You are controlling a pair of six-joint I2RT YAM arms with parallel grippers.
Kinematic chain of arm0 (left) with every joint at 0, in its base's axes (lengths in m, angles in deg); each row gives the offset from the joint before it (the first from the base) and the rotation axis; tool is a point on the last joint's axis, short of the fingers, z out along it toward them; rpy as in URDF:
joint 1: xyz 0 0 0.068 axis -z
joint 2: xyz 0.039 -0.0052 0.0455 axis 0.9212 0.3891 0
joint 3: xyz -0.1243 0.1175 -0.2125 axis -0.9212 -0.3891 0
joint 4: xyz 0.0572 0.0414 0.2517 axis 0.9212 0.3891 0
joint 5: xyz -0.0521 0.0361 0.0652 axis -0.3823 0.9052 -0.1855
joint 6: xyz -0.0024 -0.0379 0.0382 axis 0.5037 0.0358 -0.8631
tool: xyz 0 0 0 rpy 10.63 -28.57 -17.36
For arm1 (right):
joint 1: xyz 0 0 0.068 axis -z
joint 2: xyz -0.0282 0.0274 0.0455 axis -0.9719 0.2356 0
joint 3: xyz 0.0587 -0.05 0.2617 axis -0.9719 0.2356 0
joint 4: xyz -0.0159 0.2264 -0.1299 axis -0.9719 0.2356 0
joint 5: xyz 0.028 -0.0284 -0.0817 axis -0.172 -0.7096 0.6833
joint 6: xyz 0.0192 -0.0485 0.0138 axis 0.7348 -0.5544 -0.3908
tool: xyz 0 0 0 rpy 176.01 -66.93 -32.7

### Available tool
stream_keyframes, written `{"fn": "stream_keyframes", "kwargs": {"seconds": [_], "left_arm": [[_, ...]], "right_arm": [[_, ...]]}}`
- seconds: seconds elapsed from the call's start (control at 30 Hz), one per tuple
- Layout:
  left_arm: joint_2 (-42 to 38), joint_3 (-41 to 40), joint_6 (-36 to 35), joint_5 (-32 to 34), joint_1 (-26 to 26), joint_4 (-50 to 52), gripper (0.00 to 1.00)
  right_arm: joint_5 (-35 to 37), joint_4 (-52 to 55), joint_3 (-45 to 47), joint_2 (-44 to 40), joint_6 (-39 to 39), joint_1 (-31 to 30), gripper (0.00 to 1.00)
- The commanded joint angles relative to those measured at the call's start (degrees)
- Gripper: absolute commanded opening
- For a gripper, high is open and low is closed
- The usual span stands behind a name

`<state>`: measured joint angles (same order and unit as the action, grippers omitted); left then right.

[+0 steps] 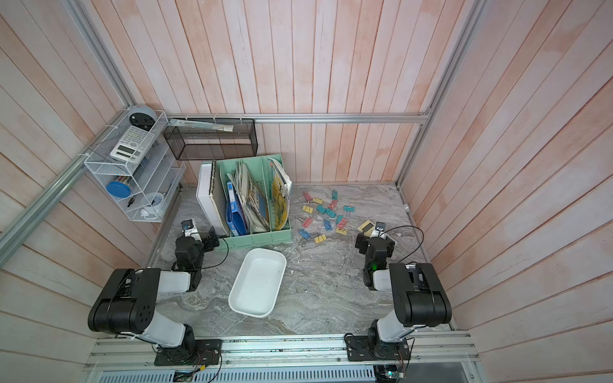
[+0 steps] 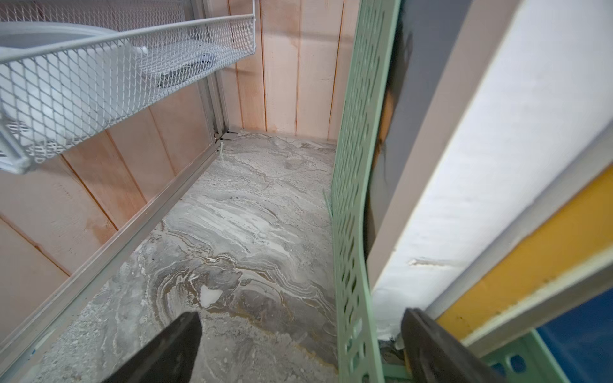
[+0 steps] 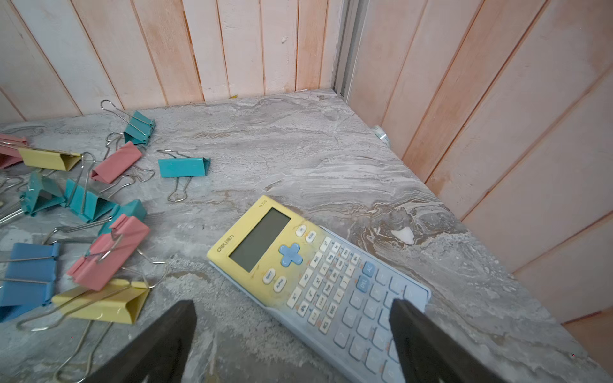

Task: Put the binder clips in the storage box
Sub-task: Adjust the storage box at the center of the board.

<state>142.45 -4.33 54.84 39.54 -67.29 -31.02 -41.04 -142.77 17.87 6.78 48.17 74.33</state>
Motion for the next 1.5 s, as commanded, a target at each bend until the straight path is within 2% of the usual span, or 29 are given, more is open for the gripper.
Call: {"fn": "stream_keyframes", "kwargs": {"seconds": [0.0,0.67,0.73,0.8,0.9,0.97,1.07,1.17,1.27,1.33,1.4,1.47], "left_arm": [[0.47,-0.07,-0.7,0.86,0.19,-0.49,1.0],[0.41,-0.29,-0.62,1.12,0.19,-0.73,1.0],[-0.31,-2.97,-0.39,3.02,0.29,-5.52,1.0],[-4.44,-7.51,0.88,7.39,0.61,-10.77,1.0],[-17.25,-10.89,1.37,12.31,1.79,-6.28,1.0],[-28.79,-10.14,5.62,13.91,3.09,3.87,1.0],[-44.34,-5.14,15.94,14.67,6.57,26.38,1.0],[-51.77,-1.36,27.29,15.33,12.17,37.43,1.0],[-49.89,3.36,31.22,11.05,19.02,44.36,1.0],[-45.64,7.32,30.57,7.96,23.73,49.0,1.0],[-40.53,11.51,26.93,5.62,28.59,53.79,1.0],[-35.33,15.81,21.19,7.88,33.87,59.12,1.0]], "right_arm": [[-0.34,-0.98,-0.24,-0.09,0.12,0.12,0.98],[-0.35,-1.34,-0.26,-0.15,0.17,0.13,0.98],[-0.8,2.6,-0.52,-4.77,-0.28,-0.04,0.98],[0.19,12.56,-1.89,-14.17,-1.32,-1.18,0.98],[-1.01,26.04,-4.93,-28.87,7.62,-1.29,0.98],[-6.88,36.18,-8.56,-36.64,12.71,-1.44,0.98],[-12.25,48.29,-13.49,-42.41,22.82,-3.4,0.97],[-14.85,59.37,-18.59,-42.56,28.61,-10.49,0.95],[-12.24,67.4,-22.02,-39.37,30.59,-24.23,0.94],[-6.61,71.43,-23.64,-35.23,32.24,-36.34,0.94],[-1.27,74.6,-25.1,-30.38,34.13,-47.01,0.94],[2.91,77.5,-26.97,-24.49,37.29,-55.97,0.94]]}}
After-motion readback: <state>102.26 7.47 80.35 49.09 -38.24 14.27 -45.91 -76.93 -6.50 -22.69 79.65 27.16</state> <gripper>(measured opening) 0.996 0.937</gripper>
